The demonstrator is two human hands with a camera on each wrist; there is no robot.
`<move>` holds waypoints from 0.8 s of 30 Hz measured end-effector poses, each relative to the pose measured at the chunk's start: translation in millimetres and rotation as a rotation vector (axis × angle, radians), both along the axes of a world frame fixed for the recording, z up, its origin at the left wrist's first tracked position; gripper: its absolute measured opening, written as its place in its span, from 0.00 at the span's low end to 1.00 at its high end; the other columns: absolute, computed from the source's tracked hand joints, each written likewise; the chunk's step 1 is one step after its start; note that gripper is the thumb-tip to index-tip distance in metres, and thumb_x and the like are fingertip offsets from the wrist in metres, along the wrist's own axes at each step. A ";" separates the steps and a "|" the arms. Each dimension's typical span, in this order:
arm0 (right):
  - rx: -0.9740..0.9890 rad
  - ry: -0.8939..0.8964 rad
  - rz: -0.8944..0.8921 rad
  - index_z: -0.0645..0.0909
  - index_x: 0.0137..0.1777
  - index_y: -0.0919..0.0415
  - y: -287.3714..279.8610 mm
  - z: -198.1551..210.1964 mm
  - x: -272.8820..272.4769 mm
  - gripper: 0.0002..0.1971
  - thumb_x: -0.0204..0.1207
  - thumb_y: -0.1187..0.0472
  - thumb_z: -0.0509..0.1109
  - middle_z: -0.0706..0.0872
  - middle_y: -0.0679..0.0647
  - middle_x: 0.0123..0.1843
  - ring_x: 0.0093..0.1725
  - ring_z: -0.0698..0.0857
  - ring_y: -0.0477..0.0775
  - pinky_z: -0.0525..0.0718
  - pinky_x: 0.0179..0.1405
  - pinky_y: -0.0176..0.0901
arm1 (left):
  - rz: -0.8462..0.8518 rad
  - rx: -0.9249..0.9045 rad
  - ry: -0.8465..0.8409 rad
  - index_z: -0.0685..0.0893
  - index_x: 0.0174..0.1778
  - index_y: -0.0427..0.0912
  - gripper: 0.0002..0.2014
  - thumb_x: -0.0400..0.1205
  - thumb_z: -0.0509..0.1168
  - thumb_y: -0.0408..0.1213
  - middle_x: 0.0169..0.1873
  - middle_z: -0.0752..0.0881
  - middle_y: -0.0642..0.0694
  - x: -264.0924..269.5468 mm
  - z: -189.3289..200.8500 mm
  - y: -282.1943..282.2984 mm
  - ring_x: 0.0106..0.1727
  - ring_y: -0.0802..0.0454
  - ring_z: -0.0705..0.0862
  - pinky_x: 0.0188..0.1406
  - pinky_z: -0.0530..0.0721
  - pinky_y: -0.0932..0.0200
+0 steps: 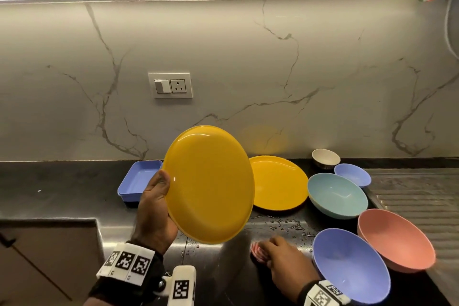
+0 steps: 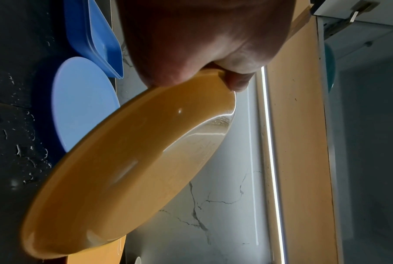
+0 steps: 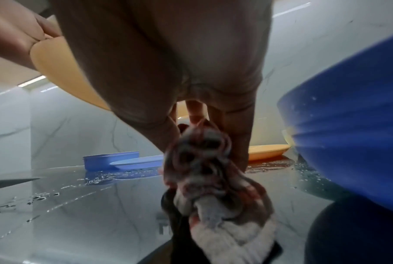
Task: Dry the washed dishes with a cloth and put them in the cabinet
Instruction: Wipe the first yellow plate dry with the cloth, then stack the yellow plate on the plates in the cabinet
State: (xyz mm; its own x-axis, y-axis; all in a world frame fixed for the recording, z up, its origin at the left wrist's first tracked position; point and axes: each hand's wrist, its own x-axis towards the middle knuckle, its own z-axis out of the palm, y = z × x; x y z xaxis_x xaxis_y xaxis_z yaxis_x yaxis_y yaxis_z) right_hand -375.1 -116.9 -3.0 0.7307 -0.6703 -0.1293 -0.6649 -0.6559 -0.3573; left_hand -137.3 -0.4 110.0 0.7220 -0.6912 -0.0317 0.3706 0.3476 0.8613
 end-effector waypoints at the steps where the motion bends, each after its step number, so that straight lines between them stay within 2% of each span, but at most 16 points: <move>1: 0.032 0.001 -0.003 0.69 0.78 0.42 0.2 4.1 0.1 0.25 0.81 0.58 0.63 0.73 0.48 0.77 0.71 0.78 0.55 0.79 0.70 0.54 | -0.002 0.004 -0.015 0.85 0.59 0.55 0.16 0.89 0.52 0.51 0.56 0.92 0.45 0.8 -0.5 0.6 0.55 0.40 0.90 0.49 0.86 0.38; 3: 0.061 -0.092 -0.014 0.66 0.81 0.41 -1.4 20.9 0.3 0.27 0.82 0.53 0.64 0.72 0.44 0.80 0.76 0.74 0.50 0.73 0.75 0.46 | 0.002 0.017 -0.044 0.85 0.59 0.54 0.17 0.90 0.51 0.50 0.55 0.92 0.45 1.6 -0.3 1.3 0.55 0.40 0.90 0.48 0.87 0.39; 5: 0.053 -0.254 -0.040 0.66 0.81 0.42 -8.5 46.8 1.5 0.28 0.82 0.49 0.67 0.74 0.43 0.79 0.75 0.75 0.44 0.72 0.72 0.37 | 0.015 0.027 -0.073 0.85 0.59 0.53 0.16 0.90 0.51 0.50 0.56 0.92 0.45 3.1 0.3 2.2 0.54 0.40 0.90 0.47 0.87 0.40; 6: 0.049 -0.342 -0.060 0.67 0.81 0.43 -15.3 62.0 2.8 0.29 0.81 0.48 0.70 0.77 0.44 0.77 0.72 0.77 0.44 0.73 0.69 0.36 | 0.021 0.031 -0.091 0.84 0.60 0.53 0.16 0.90 0.51 0.49 0.56 0.92 0.45 4.0 1.3 2.6 0.54 0.39 0.90 0.46 0.87 0.40; 9: 0.032 -0.595 -0.122 0.68 0.81 0.45 -44.3 106.5 4.6 0.35 0.75 0.45 0.76 0.82 0.47 0.72 0.68 0.81 0.47 0.81 0.66 0.47 | -0.021 0.015 -0.160 0.84 0.59 0.50 0.15 0.87 0.55 0.49 0.52 0.93 0.45 3.9 12.3 3.2 0.50 0.41 0.91 0.41 0.89 0.43; 11: 0.012 -0.704 -0.122 0.65 0.82 0.45 -63.3 134.6 2.4 0.40 0.72 0.43 0.78 0.77 0.47 0.77 0.72 0.78 0.50 0.80 0.69 0.56 | -0.065 -0.006 -0.236 0.85 0.56 0.47 0.16 0.82 0.58 0.51 0.48 0.93 0.45 1.3 24.1 3.0 0.45 0.43 0.92 0.36 0.91 0.47; 13: 0.002 -0.732 -0.078 0.60 0.84 0.42 -76.6 161.4 -1.0 0.43 0.71 0.40 0.75 0.68 0.44 0.82 0.78 0.71 0.48 0.76 0.74 0.58 | -0.097 -0.050 -0.353 0.86 0.52 0.43 0.21 0.78 0.67 0.59 0.47 0.92 0.42 0.4 37.1 2.6 0.45 0.43 0.90 0.38 0.91 0.49; 15: 0.075 -0.758 -0.013 0.59 0.83 0.38 -81.2 186.5 -4.7 0.41 0.72 0.42 0.74 0.66 0.39 0.82 0.79 0.68 0.46 0.75 0.74 0.55 | -0.114 -0.060 -0.491 0.90 0.51 0.45 0.30 0.69 0.73 0.69 0.49 0.91 0.38 2.3 50.5 1.2 0.47 0.43 0.89 0.45 0.90 0.47; 16: 0.108 -0.779 0.021 0.61 0.81 0.36 -80.4 197.5 -6.7 0.38 0.73 0.44 0.73 0.68 0.38 0.80 0.78 0.70 0.46 0.77 0.72 0.53 | -0.112 -0.070 -0.544 0.90 0.51 0.46 0.32 0.66 0.73 0.71 0.51 0.90 0.36 4.3 57.0 0.4 0.49 0.41 0.89 0.47 0.89 0.45; 19: 0.056 -0.852 0.064 0.73 0.72 0.34 -73.2 223.2 -12.8 0.27 0.71 0.45 0.74 0.82 0.38 0.67 0.66 0.82 0.45 0.85 0.62 0.53 | -0.106 -0.153 -0.609 0.90 0.54 0.46 0.29 0.70 0.74 0.68 0.53 0.86 0.26 8.5 79.1 -0.2 0.54 0.30 0.85 0.56 0.84 0.27; 20: 0.015 -0.881 0.074 0.76 0.69 0.34 -70.2 231.3 -15.2 0.25 0.71 0.45 0.74 0.84 0.38 0.63 0.63 0.83 0.44 0.86 0.60 0.54 | -0.090 -0.176 -0.633 0.90 0.54 0.46 0.26 0.73 0.73 0.65 0.53 0.86 0.26 10.4 87.3 0.0 0.55 0.29 0.85 0.57 0.83 0.26; 21: -0.016 -0.912 0.086 0.78 0.67 0.32 -67.1 240.0 -17.7 0.24 0.70 0.46 0.75 0.86 0.38 0.61 0.61 0.84 0.43 0.87 0.58 0.51 | -0.069 -0.189 -0.680 0.91 0.53 0.49 0.22 0.75 0.72 0.63 0.51 0.88 0.29 12.5 96.9 1.6 0.53 0.34 0.86 0.54 0.86 0.32; 22: -0.043 -0.948 0.108 0.80 0.65 0.30 -63.1 250.0 -19.6 0.22 0.71 0.48 0.76 0.86 0.37 0.60 0.61 0.84 0.43 0.87 0.56 0.44 | -0.029 -0.194 -0.747 0.91 0.51 0.53 0.17 0.78 0.70 0.61 0.48 0.90 0.36 15.3 107.7 3.4 0.50 0.42 0.87 0.49 0.88 0.43; 23: -0.071 -0.984 0.137 0.81 0.64 0.30 -58.6 260.6 -20.8 0.22 0.71 0.49 0.76 0.87 0.37 0.60 0.61 0.84 0.43 0.86 0.53 0.36 | 0.018 -0.197 -0.817 0.92 0.51 0.57 0.13 0.79 0.68 0.59 0.46 0.91 0.44 17.4 119.3 6.3 0.48 0.50 0.88 0.45 0.88 0.55; 24: -0.105 -1.017 0.168 0.82 0.64 0.31 -53.1 272.2 -21.6 0.21 0.72 0.51 0.76 0.87 0.37 0.60 0.61 0.84 0.42 0.84 0.51 0.29 | 0.058 -0.207 -0.888 0.91 0.51 0.61 0.12 0.79 0.68 0.59 0.47 0.92 0.49 19.8 131.3 9.4 0.49 0.54 0.88 0.46 0.86 0.60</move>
State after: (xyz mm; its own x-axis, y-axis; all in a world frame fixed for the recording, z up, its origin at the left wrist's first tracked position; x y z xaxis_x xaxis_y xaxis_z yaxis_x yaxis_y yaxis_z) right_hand -396.7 -170.1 269.2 0.5468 -0.5221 0.6545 0.0222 -0.7724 -0.6347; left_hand -117.5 9.0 241.4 0.4557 -0.5831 0.6726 -0.4214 0.5243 0.7400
